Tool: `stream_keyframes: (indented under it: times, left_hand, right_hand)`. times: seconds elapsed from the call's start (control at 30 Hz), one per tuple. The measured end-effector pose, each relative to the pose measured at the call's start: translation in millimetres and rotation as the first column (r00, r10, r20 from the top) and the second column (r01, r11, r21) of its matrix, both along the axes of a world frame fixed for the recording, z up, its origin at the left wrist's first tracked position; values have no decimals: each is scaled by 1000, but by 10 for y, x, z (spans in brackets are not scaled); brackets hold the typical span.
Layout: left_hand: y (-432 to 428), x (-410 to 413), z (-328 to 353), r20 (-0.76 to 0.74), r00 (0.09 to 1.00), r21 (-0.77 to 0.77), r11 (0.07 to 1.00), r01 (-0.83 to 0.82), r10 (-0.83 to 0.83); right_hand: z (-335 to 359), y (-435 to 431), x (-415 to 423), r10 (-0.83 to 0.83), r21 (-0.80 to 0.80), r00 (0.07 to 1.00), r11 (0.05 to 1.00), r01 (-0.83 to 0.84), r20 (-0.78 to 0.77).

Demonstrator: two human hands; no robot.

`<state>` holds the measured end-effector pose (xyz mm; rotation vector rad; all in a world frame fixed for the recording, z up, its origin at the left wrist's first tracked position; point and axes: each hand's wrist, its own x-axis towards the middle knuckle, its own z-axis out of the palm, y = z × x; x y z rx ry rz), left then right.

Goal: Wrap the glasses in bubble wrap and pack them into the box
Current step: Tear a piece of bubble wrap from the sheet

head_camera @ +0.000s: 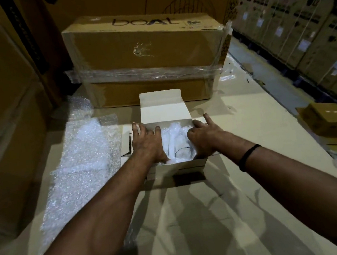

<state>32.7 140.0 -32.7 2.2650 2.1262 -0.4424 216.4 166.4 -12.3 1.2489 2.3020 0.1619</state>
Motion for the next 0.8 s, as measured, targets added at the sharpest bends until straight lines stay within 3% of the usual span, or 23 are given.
stream_keyframes:
  times: [0.13, 0.2, 0.27, 0.33, 0.37, 0.43, 0.5, 0.63, 0.7, 0.8]
  left_hand:
    - [-4, -85, 6, 30, 999, -12, 1000, 15, -15]
    - [-79, -100, 71, 96, 995, 29, 999, -34, 31]
    - [-224, -37, 152, 185, 983, 175, 983, -51, 18]
    - [-385, 75, 158, 286, 949, 348, 937, 29, -135]
    - [-465, 126, 147, 350, 918, 354, 934, 57, -189]
    - [-582, 194, 97, 445, 881, 190, 979, 80, -158]
    - [-615, 231, 33, 428, 900, 15, 996, 83, -82]
    - [-607, 244, -14, 391, 920, -95, 993, 76, -33]
    - [-633, 199, 23, 433, 901, -71, 995, 77, -39]
    - [-702, 89, 52, 416, 889, 147, 979, 143, -192]
  right_hand:
    - [159, 72, 23, -87, -159, 996, 984, 80, -34]
    - [268, 164, 22, -180, -231, 960, 964, 130, -213]
    - [333, 240, -35, -158, -200, 924, 975, 92, -348]
    - [349, 274, -150, -95, -170, 939, 985, 39, -332]
    - [341, 279, -209, -72, -169, 953, 985, 22, -294]
    - [279, 295, -315, -22, -176, 978, 984, -15, -205]
    - [218, 312, -363, 11, -170, 989, 985, -36, -147]
    - [292, 288, -341, -64, -209, 981, 978, 25, -181]
    - [392, 271, -250, -105, -174, 962, 983, 61, -252]
    - [457, 213, -37, -6, 16, 973, 1000, 10, -229]
